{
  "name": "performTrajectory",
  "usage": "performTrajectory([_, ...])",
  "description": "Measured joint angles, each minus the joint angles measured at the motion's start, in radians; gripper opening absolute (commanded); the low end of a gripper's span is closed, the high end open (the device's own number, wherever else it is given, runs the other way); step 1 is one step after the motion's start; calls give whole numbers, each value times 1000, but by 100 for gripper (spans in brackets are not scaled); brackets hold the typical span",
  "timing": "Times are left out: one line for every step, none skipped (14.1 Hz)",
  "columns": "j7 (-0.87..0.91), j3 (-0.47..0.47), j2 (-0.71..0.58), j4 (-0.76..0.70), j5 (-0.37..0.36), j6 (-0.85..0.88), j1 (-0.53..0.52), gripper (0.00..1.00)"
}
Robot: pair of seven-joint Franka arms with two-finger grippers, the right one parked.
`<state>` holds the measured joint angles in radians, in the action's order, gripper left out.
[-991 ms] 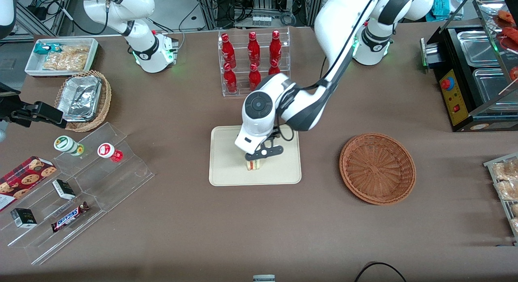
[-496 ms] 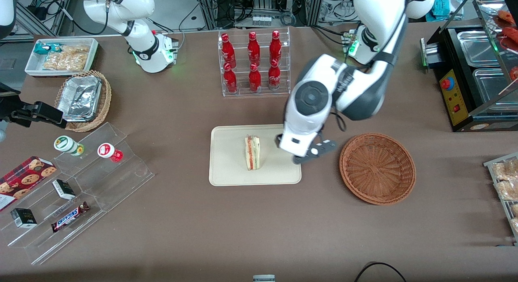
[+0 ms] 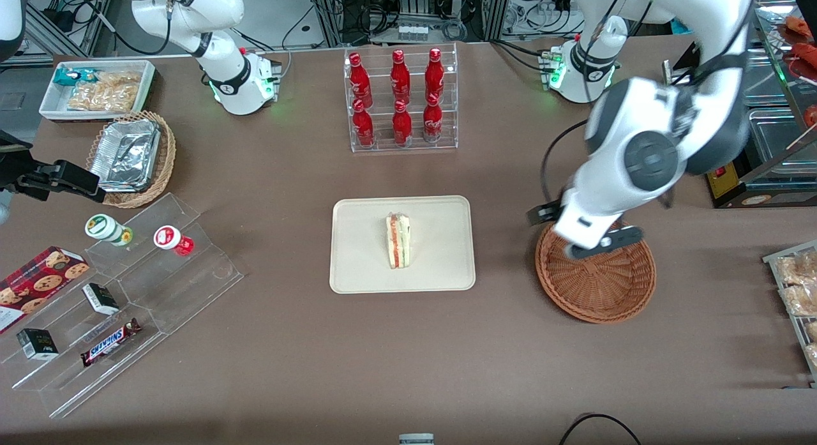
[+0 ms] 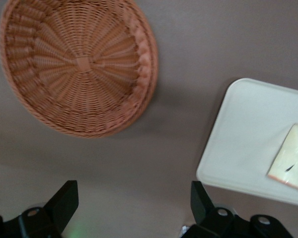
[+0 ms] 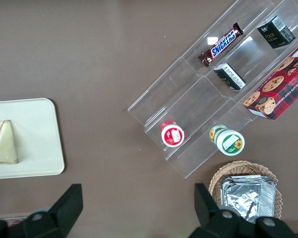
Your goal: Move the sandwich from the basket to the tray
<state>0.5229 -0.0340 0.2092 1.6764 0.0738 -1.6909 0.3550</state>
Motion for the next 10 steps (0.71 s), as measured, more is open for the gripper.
performTrajectory([-54, 0, -42, 31, -3, 17, -28, 100])
performTrajectory([-103, -1, -78, 50, -7, 40, -53, 100])
performTrajectory([-145, -1, -108, 61, -14, 63, -72, 100])
performTrajectory([-176, -1, -134, 65, -24, 86, -87, 100])
performTrajectory([-204, 2, -157, 67, -35, 108, -107, 100])
performTrajectory([-245, 10, -176, 67, -40, 124, -137, 100])
performTrajectory([-292, 26, -191, 68, -41, 130, -174, 100])
performTrajectory([-333, 55, -204, 69, -42, 135, -221, 100])
performTrajectory([-369, 94, -215, 69, -42, 141, -274, 100])
performTrajectory([-396, 130, -225, 68, -43, 148, -320, 100])
